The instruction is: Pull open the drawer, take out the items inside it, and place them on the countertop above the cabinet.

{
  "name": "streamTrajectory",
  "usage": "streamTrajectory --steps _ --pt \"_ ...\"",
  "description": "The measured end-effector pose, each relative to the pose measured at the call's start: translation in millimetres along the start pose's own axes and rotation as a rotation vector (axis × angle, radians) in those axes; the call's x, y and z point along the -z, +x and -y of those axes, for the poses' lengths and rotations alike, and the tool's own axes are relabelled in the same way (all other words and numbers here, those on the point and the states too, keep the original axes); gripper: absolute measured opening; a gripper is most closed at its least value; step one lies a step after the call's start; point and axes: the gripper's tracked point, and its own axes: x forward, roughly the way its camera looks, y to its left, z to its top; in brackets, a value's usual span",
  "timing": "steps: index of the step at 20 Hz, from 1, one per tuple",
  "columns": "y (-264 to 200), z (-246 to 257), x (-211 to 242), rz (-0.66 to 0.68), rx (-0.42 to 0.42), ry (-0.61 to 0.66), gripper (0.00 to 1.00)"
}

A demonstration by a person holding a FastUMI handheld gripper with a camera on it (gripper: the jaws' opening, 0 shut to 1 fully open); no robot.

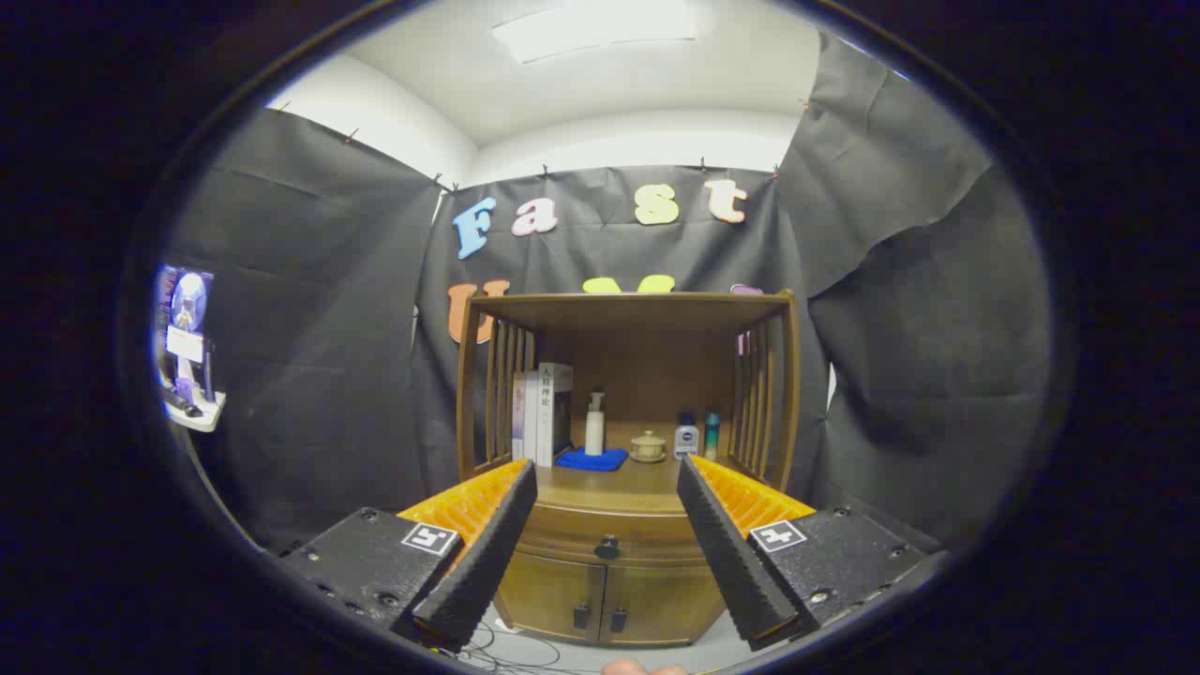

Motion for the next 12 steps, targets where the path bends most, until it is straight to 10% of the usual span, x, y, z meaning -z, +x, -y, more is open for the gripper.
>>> streamTrajectory --steps 12 --pt "8 0 16 -0.043 0.019 0.03 0.98"
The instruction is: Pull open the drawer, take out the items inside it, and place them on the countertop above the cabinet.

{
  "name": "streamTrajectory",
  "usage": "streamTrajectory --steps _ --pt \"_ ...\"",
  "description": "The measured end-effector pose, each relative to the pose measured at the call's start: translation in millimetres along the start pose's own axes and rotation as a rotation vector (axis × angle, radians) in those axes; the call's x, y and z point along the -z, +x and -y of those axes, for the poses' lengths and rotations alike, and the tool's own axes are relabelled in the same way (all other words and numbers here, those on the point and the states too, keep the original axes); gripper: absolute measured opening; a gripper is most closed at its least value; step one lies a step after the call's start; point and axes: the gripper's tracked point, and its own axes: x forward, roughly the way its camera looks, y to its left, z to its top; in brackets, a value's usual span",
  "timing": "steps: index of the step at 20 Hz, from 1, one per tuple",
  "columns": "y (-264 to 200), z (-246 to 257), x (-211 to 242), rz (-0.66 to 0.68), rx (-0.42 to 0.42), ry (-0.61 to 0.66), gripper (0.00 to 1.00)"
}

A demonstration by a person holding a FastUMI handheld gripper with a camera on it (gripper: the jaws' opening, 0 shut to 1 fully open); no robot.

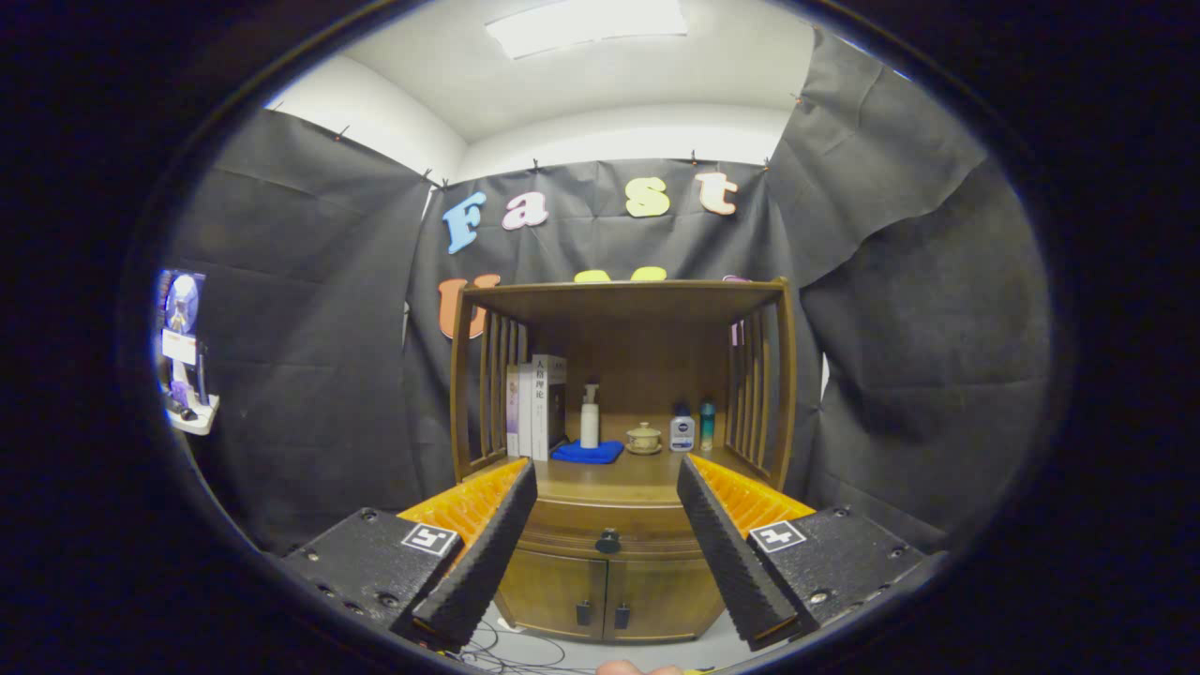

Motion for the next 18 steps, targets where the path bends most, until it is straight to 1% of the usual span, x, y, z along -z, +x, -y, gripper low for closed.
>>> streamTrajectory --steps 3,7,18 --pt "0 -6 12 -0.028 -0.014 -0.01 0.98" --pt "5 -7 23 -0.057 -0.013 -0.011 0.98" --pt "33 -19 67 -0.133 -0.028 -0.027 0.98"
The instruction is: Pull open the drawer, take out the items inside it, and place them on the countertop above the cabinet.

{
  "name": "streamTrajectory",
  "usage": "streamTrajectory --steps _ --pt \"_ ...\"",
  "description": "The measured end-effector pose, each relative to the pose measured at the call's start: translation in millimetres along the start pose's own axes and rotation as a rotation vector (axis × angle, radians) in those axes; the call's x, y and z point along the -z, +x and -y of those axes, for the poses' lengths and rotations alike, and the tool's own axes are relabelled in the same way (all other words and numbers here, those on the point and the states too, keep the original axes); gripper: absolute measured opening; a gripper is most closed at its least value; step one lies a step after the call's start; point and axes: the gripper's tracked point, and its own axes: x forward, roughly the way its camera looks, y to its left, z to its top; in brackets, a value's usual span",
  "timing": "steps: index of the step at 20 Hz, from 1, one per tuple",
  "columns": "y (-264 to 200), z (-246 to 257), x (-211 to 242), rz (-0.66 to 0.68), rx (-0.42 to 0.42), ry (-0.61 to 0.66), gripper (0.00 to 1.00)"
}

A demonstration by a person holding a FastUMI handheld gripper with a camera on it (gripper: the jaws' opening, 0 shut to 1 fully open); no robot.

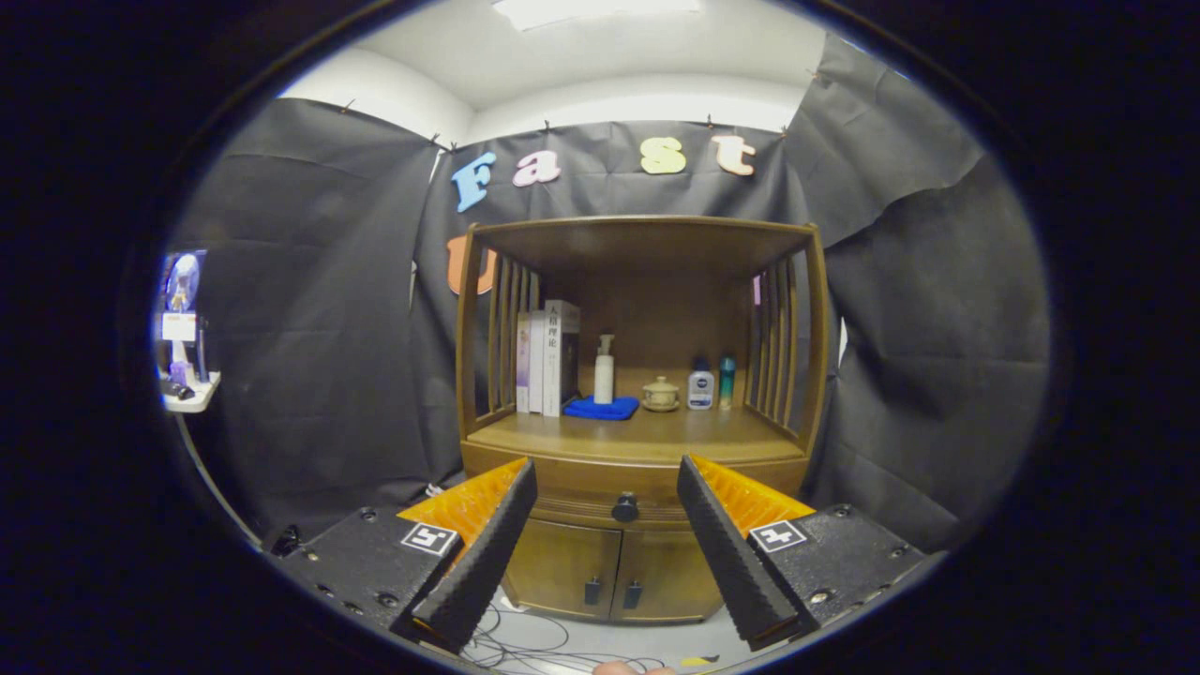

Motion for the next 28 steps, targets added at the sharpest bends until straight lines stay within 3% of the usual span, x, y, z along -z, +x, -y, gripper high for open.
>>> streamTrajectory --steps 13,28 --pt "88 6 50 -0.062 0.028 0.004 0.98" --pt "199 21 141 -0.196 0.061 -0.013 0.95"
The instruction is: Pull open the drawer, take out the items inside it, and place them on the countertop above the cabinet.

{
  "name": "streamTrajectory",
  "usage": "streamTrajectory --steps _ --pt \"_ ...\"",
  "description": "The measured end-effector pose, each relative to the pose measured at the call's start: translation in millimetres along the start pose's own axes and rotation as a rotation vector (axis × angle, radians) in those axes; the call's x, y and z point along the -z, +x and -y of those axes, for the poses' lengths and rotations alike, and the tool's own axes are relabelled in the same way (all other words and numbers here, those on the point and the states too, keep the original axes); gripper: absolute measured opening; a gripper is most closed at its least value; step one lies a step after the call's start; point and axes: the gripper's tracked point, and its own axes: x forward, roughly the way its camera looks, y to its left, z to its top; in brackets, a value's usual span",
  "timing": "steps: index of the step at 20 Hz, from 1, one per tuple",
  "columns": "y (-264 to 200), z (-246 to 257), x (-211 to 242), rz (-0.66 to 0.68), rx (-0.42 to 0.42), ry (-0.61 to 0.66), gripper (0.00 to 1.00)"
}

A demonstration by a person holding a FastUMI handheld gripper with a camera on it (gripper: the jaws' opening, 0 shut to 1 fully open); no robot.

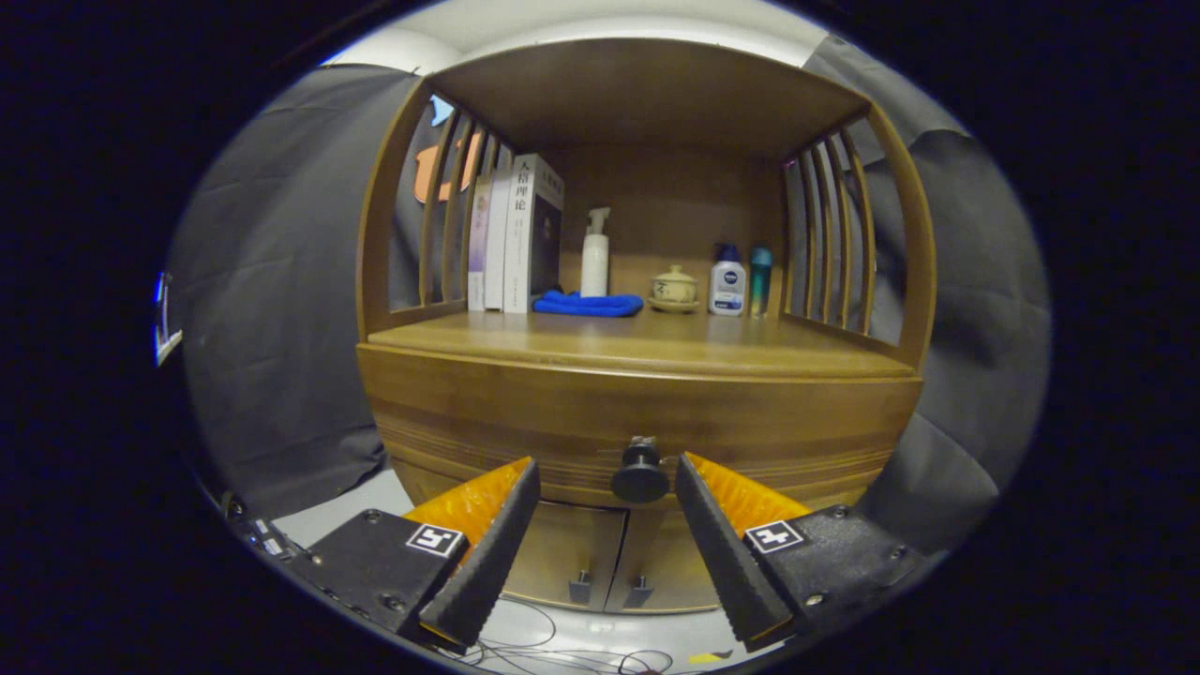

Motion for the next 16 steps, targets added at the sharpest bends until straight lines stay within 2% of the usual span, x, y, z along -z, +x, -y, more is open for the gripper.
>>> streamTrajectory --steps 4,13,16 --pt "31 16 14 -0.017 0.067 -0.009 0.84" --pt "59 20 20 0.016 0.068 -0.007 0.52" --pt "61 22 21 0.029 0.079 0.002 0.49"
